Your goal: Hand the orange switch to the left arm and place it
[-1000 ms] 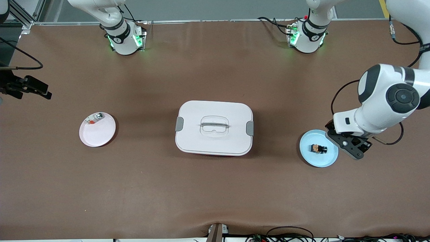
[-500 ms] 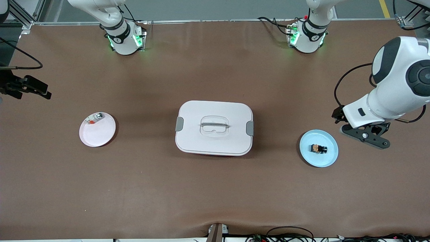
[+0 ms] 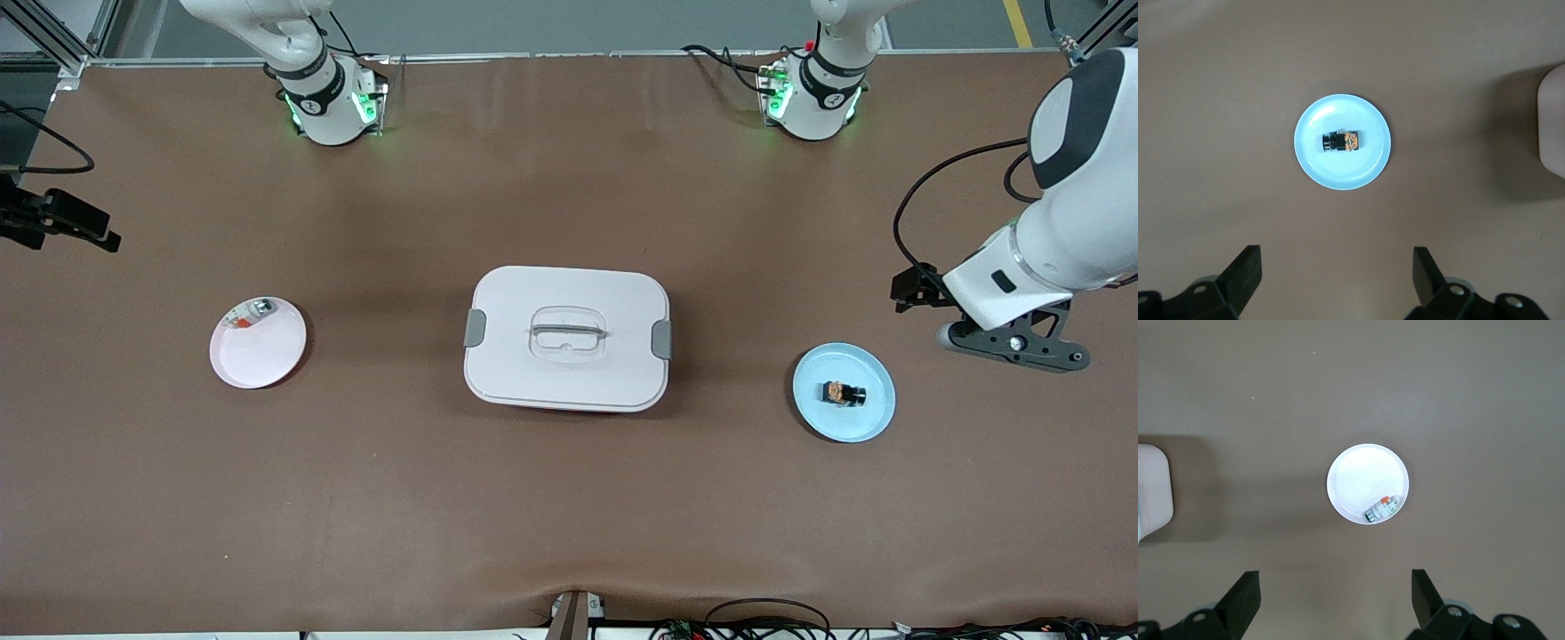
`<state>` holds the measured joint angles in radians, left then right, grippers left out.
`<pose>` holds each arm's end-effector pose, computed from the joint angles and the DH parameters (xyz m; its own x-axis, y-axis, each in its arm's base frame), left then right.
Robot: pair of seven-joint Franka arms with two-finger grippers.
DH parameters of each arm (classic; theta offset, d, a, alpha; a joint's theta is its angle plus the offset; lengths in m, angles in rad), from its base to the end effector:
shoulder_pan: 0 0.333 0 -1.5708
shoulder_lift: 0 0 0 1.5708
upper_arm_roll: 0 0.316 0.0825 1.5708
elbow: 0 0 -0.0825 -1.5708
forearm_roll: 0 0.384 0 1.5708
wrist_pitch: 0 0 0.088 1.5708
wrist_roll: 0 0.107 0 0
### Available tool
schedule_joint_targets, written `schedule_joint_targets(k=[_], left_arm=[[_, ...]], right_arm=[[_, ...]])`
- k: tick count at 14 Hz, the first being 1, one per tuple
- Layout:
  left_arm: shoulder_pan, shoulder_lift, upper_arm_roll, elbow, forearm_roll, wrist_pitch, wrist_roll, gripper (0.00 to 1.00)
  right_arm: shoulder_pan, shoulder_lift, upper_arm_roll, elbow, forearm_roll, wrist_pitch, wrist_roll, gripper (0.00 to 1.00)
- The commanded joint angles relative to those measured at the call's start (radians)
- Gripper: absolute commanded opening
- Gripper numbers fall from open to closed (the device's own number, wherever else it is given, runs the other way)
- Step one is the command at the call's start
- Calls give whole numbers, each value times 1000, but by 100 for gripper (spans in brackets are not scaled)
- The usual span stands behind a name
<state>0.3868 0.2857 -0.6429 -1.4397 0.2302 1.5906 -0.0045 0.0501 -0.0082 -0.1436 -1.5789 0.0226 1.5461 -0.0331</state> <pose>0.6194 -0.0863 0.5474 0.9660 -0.2466 -0.0782 -0.2515 -0.9660 -0.0596 0.5471 -0.0492 0.6231 0.9979 -0.0598 -0.0239 -0.0603 -0.9979 -0.0246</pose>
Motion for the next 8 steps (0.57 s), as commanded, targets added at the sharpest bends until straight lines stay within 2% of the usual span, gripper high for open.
schedule_joint_targets(k=[1,2,5,8], left_arm=[[33,-25,0,1,-11,-43,30,100],[47,-26,3,1,-9,-52,70,100],[107,-31,-4,2,-11,-54,184,100],[110,-68,20,33,-50,-61,172,100]], right_arm=[[-12,-110,18,-142,-10,78,-8,100],[-10,-127,21,-165,-12,94,-8,100],[-6,-118,24,-130,-15,83,-10,100],[-12,-113,22,-105,-13,80,-7,100]])
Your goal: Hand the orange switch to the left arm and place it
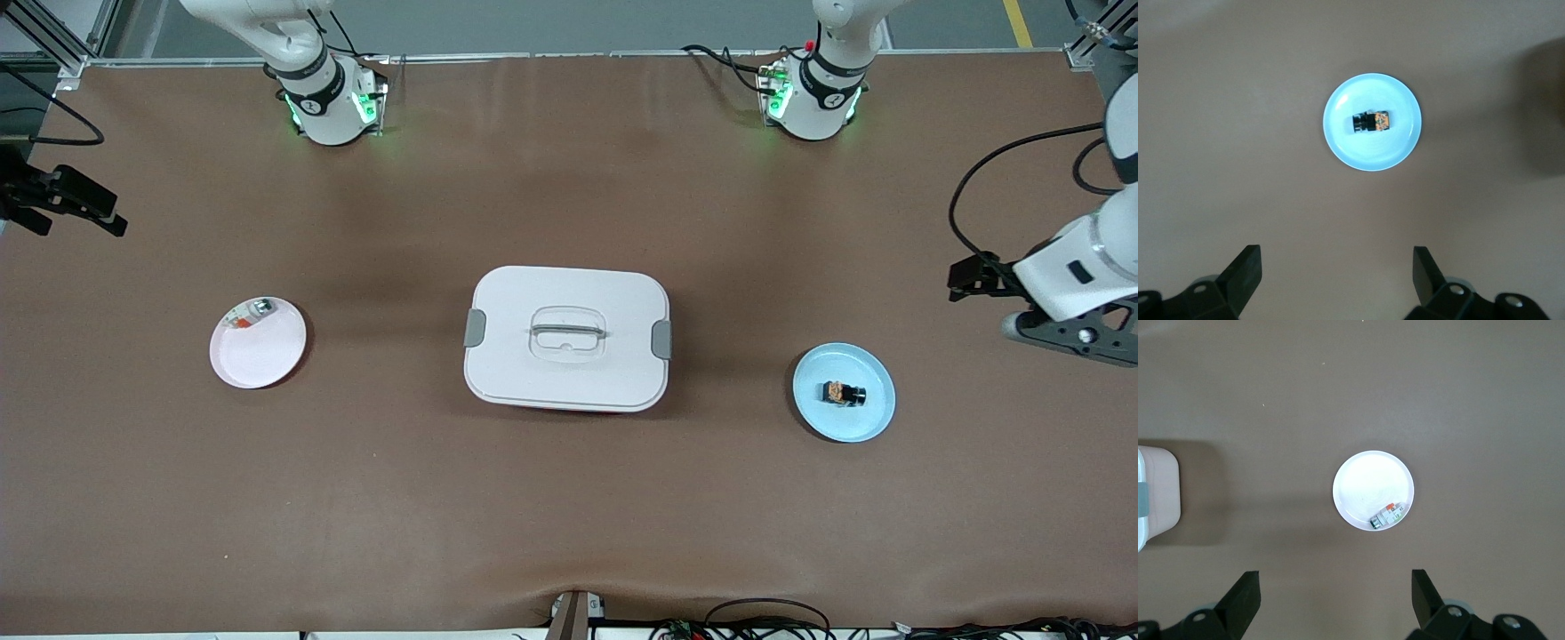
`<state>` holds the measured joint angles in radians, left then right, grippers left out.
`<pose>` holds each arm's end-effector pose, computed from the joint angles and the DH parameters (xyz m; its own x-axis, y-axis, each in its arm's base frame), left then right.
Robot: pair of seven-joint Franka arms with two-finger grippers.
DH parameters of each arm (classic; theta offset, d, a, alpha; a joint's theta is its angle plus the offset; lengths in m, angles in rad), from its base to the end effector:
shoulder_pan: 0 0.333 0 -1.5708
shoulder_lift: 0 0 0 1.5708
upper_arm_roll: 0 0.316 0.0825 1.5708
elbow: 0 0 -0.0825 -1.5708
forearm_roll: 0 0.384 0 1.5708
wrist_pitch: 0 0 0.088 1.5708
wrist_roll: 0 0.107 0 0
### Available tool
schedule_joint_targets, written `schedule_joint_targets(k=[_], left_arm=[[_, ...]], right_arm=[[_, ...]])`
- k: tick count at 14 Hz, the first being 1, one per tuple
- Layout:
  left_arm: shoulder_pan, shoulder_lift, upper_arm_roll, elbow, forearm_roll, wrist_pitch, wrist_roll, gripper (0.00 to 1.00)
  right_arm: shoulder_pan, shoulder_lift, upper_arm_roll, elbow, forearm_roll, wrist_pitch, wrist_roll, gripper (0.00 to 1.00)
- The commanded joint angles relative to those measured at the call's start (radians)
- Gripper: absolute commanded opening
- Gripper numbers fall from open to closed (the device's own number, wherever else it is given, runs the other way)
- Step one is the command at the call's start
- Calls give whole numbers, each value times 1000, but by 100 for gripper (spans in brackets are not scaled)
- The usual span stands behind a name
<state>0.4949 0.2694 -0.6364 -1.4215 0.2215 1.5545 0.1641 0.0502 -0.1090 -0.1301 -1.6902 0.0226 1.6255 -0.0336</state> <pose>0.6193 -0.0161 0.5611 0.9516 -0.2928 -0.0935 -0.2980 -0.9534 -0.0475 0.5236 -0.0434 0.6312 0.9979 -0.0473 0.0445 -0.0458 -0.9983 -0.0352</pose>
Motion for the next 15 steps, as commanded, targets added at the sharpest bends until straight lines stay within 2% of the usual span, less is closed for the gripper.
schedule_joint_targets(k=[1,4,5,7,9,12,13,15], left_arm=[[2,-62,14,15,-60,-27,-49,100],[-28,-87,23,18,-60,-33,-170,100],[-82,-102,70,16,-57,-33,-176,100],[-229,-143,243,13,-67,-34,-195,100],[-355,-177,367,10,-70,-40,-196,100],[-470,-212,490,6,-96,-50,-195,100],[-498,-217,517,6,-97,-71,-196,100],[-509,-243,526,-14,-128,-74,-199,100]], right_arm=[[-12,-12,9,6,-15,1,-6,100],[-9,-8,9,11,-15,-57,-8,100],[-7,-8,9,14,-18,-82,-8,100],[-10,-8,9,15,-21,-85,-8,100],[-10,-8,9,23,-21,-85,-6,100],[-10,-8,9,23,-21,-87,-6,100],[-9,-6,9,23,-21,-87,-6,100],[-7,-6,9,23,-21,-87,-6,100]])
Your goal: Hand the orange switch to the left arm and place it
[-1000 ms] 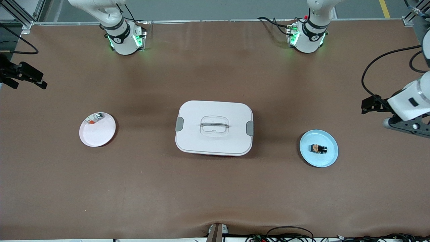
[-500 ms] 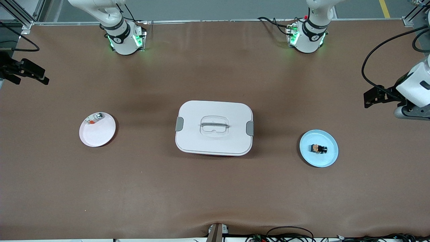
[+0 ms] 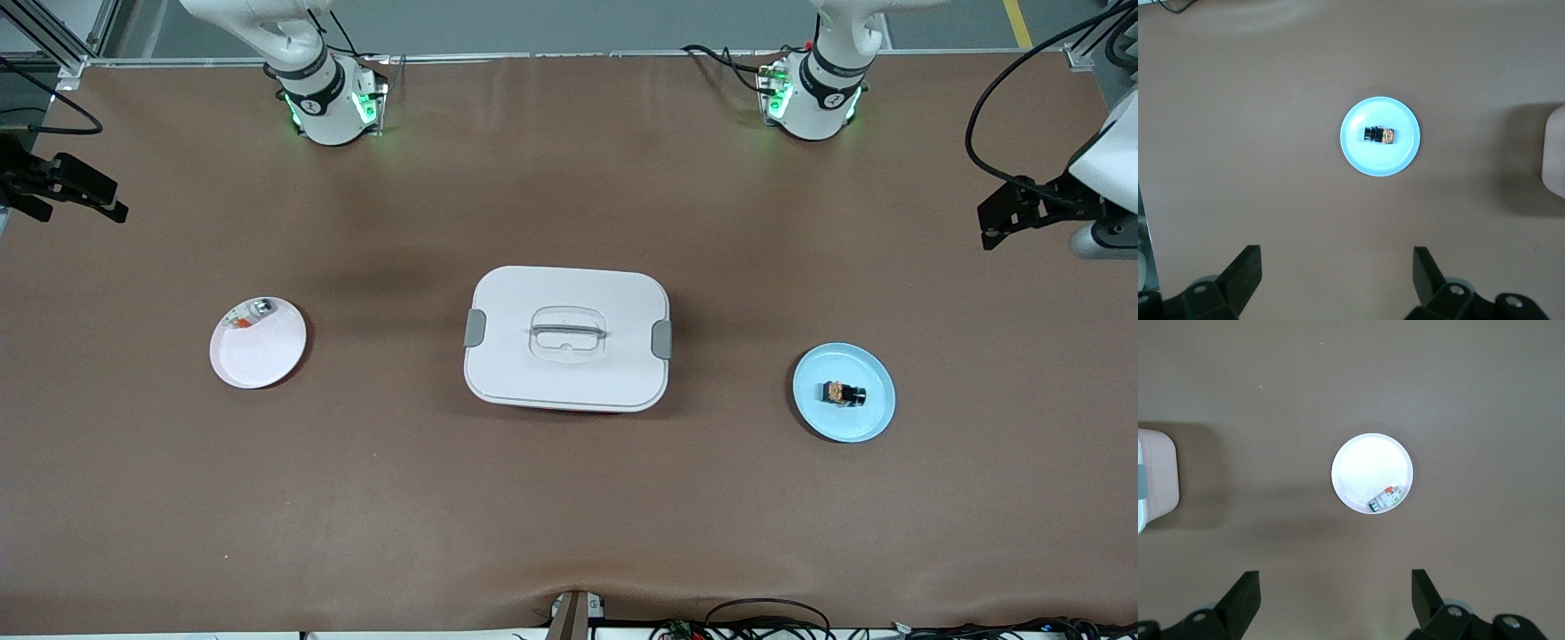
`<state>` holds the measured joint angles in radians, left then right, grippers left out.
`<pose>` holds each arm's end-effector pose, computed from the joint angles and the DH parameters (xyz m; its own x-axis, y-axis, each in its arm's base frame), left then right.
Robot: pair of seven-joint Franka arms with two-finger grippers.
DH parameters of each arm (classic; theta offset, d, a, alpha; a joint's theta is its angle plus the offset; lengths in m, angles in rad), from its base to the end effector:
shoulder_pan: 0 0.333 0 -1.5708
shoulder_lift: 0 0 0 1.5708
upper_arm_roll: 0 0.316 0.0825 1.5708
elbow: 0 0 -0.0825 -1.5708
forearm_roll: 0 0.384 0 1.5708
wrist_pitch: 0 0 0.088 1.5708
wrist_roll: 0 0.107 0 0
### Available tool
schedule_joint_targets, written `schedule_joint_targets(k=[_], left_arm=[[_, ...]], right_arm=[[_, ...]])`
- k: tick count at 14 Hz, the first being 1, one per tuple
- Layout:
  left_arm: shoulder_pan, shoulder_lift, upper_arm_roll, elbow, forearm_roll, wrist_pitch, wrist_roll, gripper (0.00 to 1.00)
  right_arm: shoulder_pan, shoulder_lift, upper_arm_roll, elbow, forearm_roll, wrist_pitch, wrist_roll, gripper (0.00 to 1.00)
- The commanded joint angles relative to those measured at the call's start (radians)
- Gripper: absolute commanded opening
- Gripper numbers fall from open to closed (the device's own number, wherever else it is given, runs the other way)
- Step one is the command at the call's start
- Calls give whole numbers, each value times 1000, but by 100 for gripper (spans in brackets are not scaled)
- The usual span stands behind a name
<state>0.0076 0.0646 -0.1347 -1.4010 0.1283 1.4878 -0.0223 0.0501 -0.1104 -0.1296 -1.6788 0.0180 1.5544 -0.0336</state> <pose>0.5637 -0.0543 0.6615 0.9953 -0.0937 0.0260 -0.0900 -0.9889 -0.1181 0.5160 -0.0430 0.6309 0.9989 -0.0446 -0.0138 -0.0450 -0.9984 -0.0327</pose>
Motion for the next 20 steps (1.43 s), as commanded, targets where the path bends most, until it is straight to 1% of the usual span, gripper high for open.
schedule_joint_targets(k=[1,2,4,7,9,11,13,16,18,20], left_arm=[[-21,-48,29,-44,-54,-7,-13,100],[-23,-61,44,-50,-64,-7,-13,100],[-28,-89,47,-76,-84,-7,-15,100],[-26,-140,67,-139,-117,-9,-21,100],[-17,-160,66,-162,-159,-9,-79,100],[-15,-167,56,-161,-168,-23,-103,100],[-15,-167,47,-162,-161,-37,-133,100],[-11,-166,44,-159,-154,-44,-136,100],[-14,-160,44,-154,-110,-46,-117,100],[-14,-155,47,-147,-102,-46,-111,100]], right_arm=[[-7,-5,8,8,-16,-14,-6,100],[-7,-5,8,11,-16,-14,-6,100],[-7,-3,8,11,-16,-14,-6,100],[-7,-3,8,11,-18,-11,-6,100],[-6,-3,8,13,-19,-11,-6,100],[-9,-2,8,22,-19,-8,-6,100],[-15,15,8,54,-18,-14,-5,100],[-13,17,8,56,-18,-16,-5,100],[-12,18,8,54,-18,-16,-5,100],[-12,18,8,54,-18,-16,-5,100]])
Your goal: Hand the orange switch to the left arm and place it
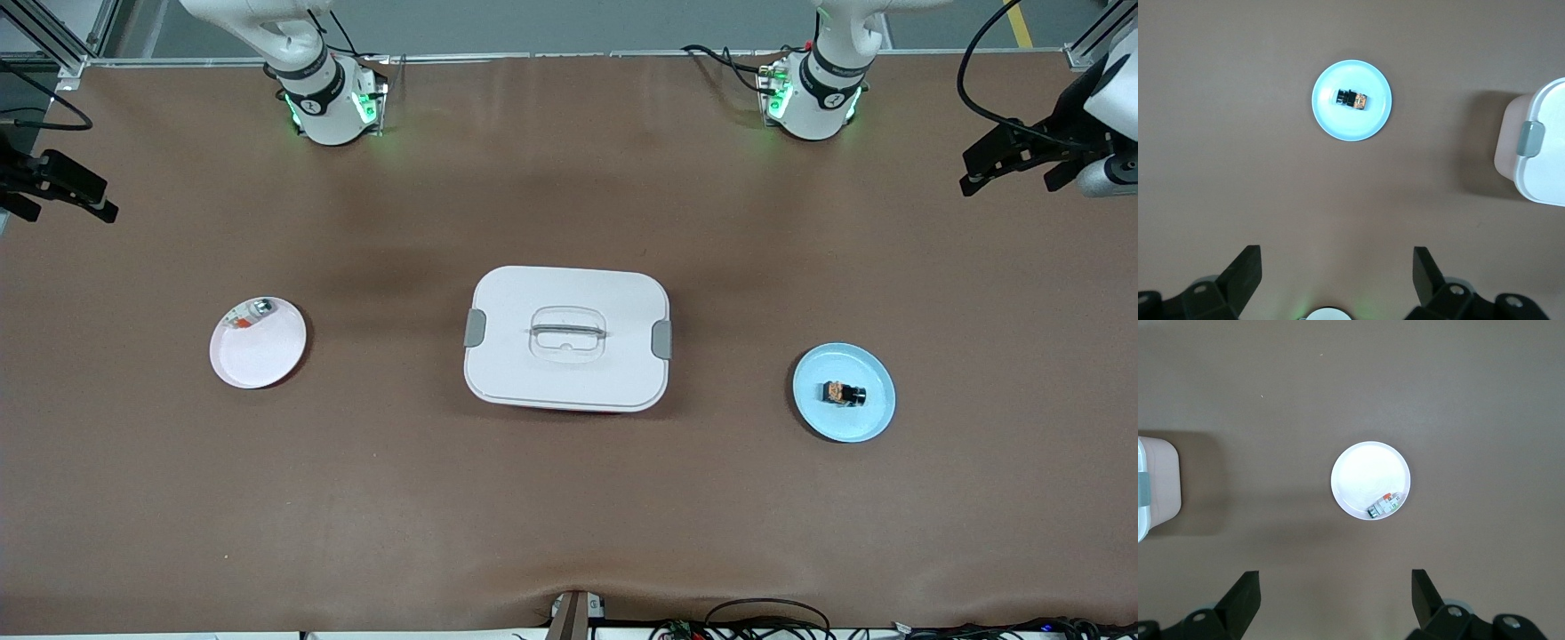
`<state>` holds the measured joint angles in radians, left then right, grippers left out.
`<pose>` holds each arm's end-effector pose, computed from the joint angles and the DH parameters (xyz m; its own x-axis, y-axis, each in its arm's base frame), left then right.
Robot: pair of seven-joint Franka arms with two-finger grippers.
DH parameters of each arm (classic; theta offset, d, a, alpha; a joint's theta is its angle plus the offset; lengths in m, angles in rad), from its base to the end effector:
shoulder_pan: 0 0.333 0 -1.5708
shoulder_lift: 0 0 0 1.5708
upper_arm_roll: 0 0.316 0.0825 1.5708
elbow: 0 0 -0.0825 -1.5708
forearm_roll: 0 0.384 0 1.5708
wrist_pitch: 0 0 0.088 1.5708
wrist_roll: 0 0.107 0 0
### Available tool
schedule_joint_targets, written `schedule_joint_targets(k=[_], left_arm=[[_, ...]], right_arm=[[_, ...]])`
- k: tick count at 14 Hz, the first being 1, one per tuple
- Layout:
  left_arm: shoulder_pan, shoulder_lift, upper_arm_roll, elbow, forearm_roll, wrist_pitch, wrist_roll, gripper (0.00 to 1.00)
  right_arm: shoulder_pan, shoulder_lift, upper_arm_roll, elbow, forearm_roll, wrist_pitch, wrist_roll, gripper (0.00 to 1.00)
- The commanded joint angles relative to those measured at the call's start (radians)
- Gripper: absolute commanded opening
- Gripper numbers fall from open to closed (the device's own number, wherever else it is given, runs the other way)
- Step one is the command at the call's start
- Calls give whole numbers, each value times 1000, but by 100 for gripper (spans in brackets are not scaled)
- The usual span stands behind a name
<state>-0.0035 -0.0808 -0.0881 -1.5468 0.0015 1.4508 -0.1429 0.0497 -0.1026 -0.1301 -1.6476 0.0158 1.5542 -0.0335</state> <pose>0.5141 -0.0493 0.6683 0.9986 0.0519 -0.0141 0.0517 -0.9986 -0.0107 0.5188 -0.0438 0.6415 0.9989 -0.0461 0.0093 -0.0458 -0.9985 -0.0288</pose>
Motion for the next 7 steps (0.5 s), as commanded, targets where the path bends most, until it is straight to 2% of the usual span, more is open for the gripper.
schedule_joint_targets(k=[1,7], left_arm=[[-3,-8,1,1,25,-9,9,100],[-3,-7,5,7,25,-9,11,100]], right_arm=[[-10,11,9,23,-16,-16,-5,100],[-5,11,9,22,-16,-16,-5,100]])
